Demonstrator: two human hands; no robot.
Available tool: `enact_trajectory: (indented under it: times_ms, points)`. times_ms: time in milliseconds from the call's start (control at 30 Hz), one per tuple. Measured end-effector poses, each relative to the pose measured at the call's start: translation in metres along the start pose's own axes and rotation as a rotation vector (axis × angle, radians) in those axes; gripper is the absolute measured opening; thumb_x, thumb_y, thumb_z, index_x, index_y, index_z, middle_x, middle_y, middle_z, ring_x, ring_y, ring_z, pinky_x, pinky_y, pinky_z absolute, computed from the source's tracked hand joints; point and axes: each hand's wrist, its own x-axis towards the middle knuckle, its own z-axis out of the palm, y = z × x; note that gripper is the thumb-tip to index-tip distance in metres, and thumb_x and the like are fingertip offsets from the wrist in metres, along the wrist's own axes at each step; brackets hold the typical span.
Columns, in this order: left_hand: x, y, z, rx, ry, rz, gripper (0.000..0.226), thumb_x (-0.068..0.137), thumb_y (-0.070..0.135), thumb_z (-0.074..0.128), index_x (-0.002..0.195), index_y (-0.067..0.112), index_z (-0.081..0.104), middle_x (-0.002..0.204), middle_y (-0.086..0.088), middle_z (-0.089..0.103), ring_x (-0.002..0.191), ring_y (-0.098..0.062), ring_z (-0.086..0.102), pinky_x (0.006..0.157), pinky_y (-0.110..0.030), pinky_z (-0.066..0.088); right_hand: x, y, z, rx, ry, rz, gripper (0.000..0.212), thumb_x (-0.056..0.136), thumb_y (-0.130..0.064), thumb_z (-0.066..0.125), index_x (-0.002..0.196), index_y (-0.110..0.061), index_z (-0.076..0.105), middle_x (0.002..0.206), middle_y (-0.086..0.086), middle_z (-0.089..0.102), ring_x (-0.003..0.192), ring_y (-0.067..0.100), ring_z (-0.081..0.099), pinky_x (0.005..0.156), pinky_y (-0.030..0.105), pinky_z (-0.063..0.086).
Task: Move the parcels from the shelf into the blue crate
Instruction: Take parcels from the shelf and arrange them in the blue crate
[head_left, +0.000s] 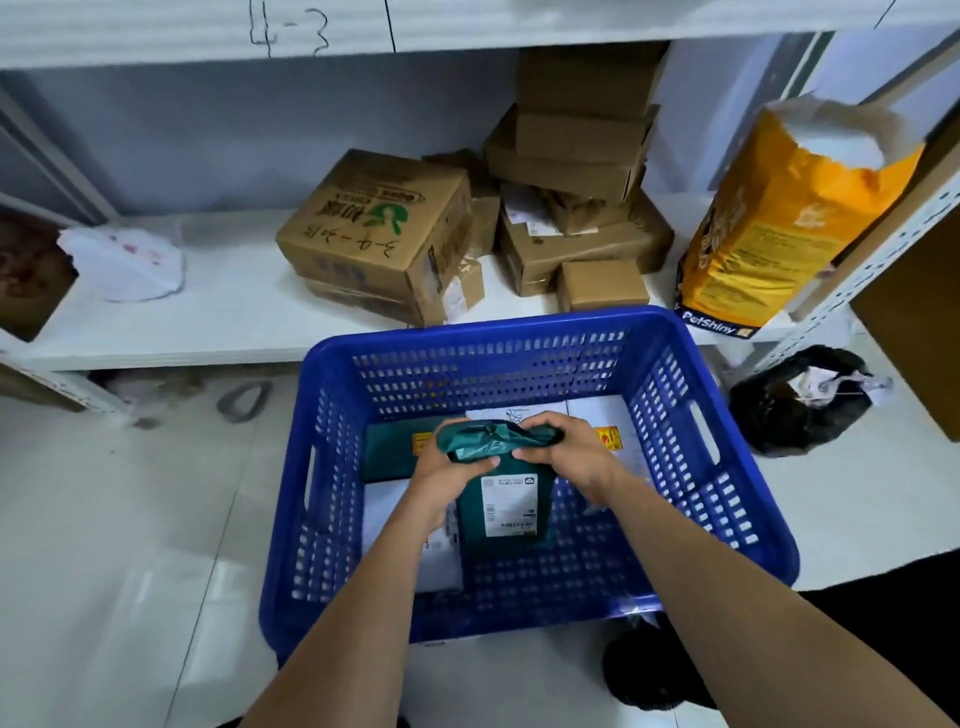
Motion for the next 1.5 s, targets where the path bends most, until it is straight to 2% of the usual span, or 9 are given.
enact_trajectory:
  times_ms: [333, 500, 700, 833, 967, 1067, 1200, 1300, 1500]
  points:
    - [0.013, -0.052, 0.011, 0.045, 0.003, -0.077, 0.068, 0.078, -0.025, 0.051, 0.105, 0.034, 0.073, 0.109, 0.002, 0.071, 0.087, -0.014, 0.066, 0.075, -0.027, 0.053, 0.019, 0.066, 0.0, 0.043, 0.118, 0.041, 0.021, 0.08, 0.022, 0.062, 0.099, 0.016, 0.069, 0.115, 0.002, 0.056, 0.104, 0.019, 0.056, 0.089, 0.015, 0.05]
    - [0.015, -0.046, 0.014, 0.332, 0.355, 0.033, 0.051, 0.091, -0.013, 0.038, 0.109, 0.02, 0.073, 0.091, 0.006, 0.062, 0.058, -0.004, 0.046, 0.045, -0.013, 0.038, 0.026, 0.091, 0.002, 0.003, 0.197, 0.089, 0.027, 0.081, 0.026, 0.057, 0.088, 0.007, 0.075, 0.127, 0.003, 0.054, 0.119, 0.018, 0.053, 0.107, 0.029, 0.042]
    - [0.034, -0.05, 0.048, 1.035, 0.079, 0.315, 0.034, 0.1, 0.025, 0.038, 0.127, 0.026, 0.059, 0.127, -0.001, 0.059, 0.121, -0.023, 0.05, 0.109, -0.046, 0.033, 0.027, 0.091, 0.018, -0.151, 0.167, 0.049, 0.042, 0.075, 0.03, 0.038, 0.082, 0.01, 0.074, 0.112, 0.013, 0.068, 0.102, 0.012, 0.06, 0.099, 0.024, 0.046]
    - [0.034, -0.084, 0.054, 1.164, -0.052, 0.14, 0.041, 0.104, 0.039, 0.022, 0.14, 0.031, 0.04, 0.137, -0.005, 0.045, 0.131, -0.026, 0.034, 0.11, -0.053, 0.023, 0.038, 0.105, 0.018, -0.334, 0.238, 0.144, 0.043, 0.081, 0.018, 0.042, 0.071, -0.005, 0.076, 0.082, 0.005, 0.074, 0.065, 0.003, 0.056, 0.072, 0.016, 0.049]
    - [0.031, -0.107, 0.05, 1.303, -0.028, 0.196, 0.044, 0.104, 0.045, 0.019, 0.143, 0.028, 0.031, 0.133, -0.008, 0.04, 0.124, -0.029, 0.035, 0.099, -0.051, 0.033, 0.047, 0.095, 0.023, -0.327, 0.117, 0.245, 0.041, 0.084, 0.015, 0.04, 0.074, -0.009, 0.07, 0.079, 0.004, 0.068, 0.069, 0.011, 0.058, 0.068, 0.013, 0.051]
    - [0.036, -0.109, 0.049, 1.359, -0.003, 0.219, 0.049, 0.103, 0.049, 0.02, 0.145, 0.025, 0.027, 0.133, -0.008, 0.037, 0.123, -0.029, 0.036, 0.098, -0.048, 0.034, 0.044, 0.073, 0.023, -0.395, 0.211, 0.12, 0.042, 0.079, 0.014, 0.044, 0.098, -0.018, 0.063, 0.103, 0.005, 0.056, 0.069, 0.019, 0.055, 0.044, 0.014, 0.039]
    - [0.037, -0.107, 0.05, 1.374, -0.01, 0.219, 0.051, 0.1, 0.035, 0.034, 0.147, 0.019, 0.022, 0.136, -0.009, 0.034, 0.125, -0.029, 0.034, 0.102, -0.045, 0.032, 0.05, 0.07, 0.043, -0.909, 0.345, -0.273, 0.027, 0.09, -0.01, 0.048, 0.113, -0.017, 0.06, 0.118, 0.008, 0.058, 0.1, 0.032, 0.058, 0.089, 0.038, 0.046]
    - [0.034, -0.104, 0.049, 1.197, -0.003, 0.2, 0.058, 0.094, 0.023, 0.044, 0.148, 0.01, 0.026, 0.131, -0.01, 0.038, 0.119, -0.03, 0.038, 0.1, -0.044, 0.035, 0.063, 0.096, 0.06, -1.102, 0.126, -0.183, 0.036, 0.102, -0.034, 0.028, 0.119, -0.018, 0.054, 0.119, 0.009, 0.06, 0.113, 0.03, 0.053, 0.104, 0.045, 0.035]
    - [0.039, -0.118, 0.044, 0.933, 0.02, 0.345, 0.033, 0.097, 0.019, 0.035, 0.117, 0.0, 0.052, 0.108, -0.014, 0.05, 0.095, -0.029, 0.044, 0.087, -0.044, 0.041, 0.072, 0.123, 0.059, -0.762, 0.311, -0.027, 0.06, 0.102, -0.032, 0.008, 0.111, -0.005, 0.062, 0.109, 0.015, 0.065, 0.108, 0.031, 0.051, 0.094, 0.037, 0.037]
